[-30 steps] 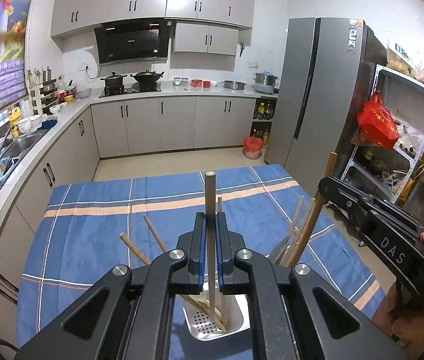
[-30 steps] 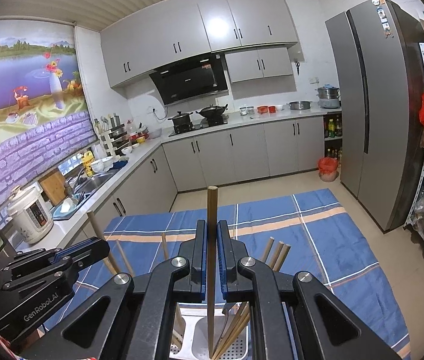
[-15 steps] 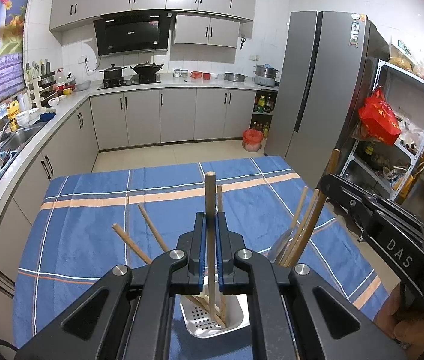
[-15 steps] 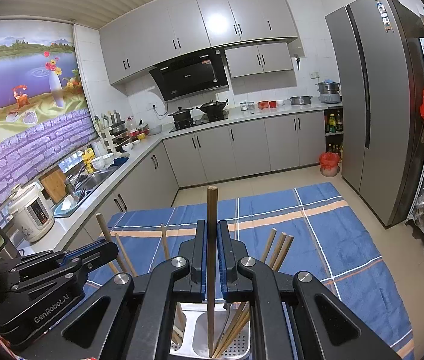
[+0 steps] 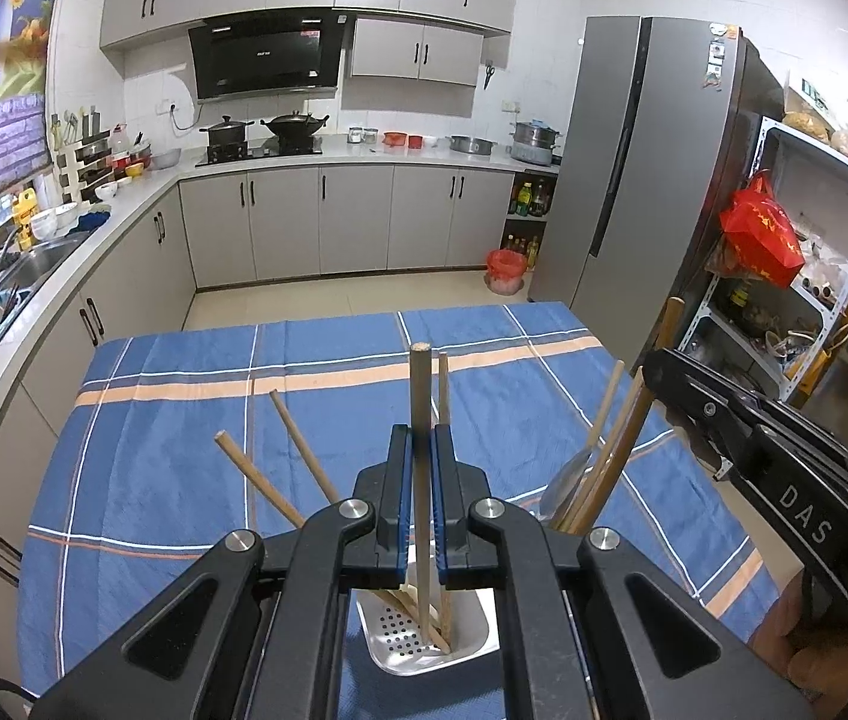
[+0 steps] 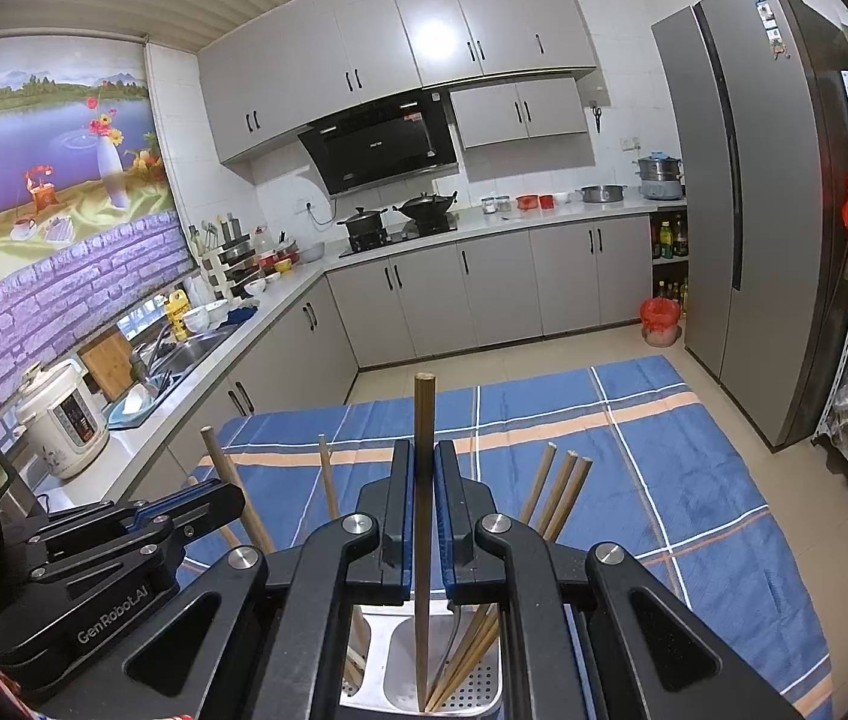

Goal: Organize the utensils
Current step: 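Lower the left chopstick into one compartment while right lowers its chopstick into the other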

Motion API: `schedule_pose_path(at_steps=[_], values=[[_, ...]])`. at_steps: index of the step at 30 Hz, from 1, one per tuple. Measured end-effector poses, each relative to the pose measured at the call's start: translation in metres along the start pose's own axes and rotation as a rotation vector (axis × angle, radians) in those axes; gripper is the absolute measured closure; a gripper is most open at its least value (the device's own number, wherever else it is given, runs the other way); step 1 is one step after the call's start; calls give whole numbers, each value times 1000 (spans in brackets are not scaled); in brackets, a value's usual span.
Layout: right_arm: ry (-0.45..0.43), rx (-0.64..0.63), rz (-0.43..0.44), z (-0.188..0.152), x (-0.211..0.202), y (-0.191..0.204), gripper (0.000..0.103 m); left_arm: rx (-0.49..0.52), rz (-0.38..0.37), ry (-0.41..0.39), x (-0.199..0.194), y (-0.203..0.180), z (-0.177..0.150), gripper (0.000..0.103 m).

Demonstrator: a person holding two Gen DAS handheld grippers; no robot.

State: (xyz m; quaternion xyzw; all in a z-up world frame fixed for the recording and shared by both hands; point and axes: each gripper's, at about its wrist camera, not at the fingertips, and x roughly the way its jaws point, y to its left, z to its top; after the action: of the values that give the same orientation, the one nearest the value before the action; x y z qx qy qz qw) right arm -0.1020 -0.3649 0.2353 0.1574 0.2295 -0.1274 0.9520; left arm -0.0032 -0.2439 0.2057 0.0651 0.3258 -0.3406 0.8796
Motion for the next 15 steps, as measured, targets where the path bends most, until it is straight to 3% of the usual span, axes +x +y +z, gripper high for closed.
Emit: schedule_pose_path(at_steps=[15], values=[[28, 8, 9, -10, 5, 2, 96, -57, -32, 12, 0, 14, -2, 98]])
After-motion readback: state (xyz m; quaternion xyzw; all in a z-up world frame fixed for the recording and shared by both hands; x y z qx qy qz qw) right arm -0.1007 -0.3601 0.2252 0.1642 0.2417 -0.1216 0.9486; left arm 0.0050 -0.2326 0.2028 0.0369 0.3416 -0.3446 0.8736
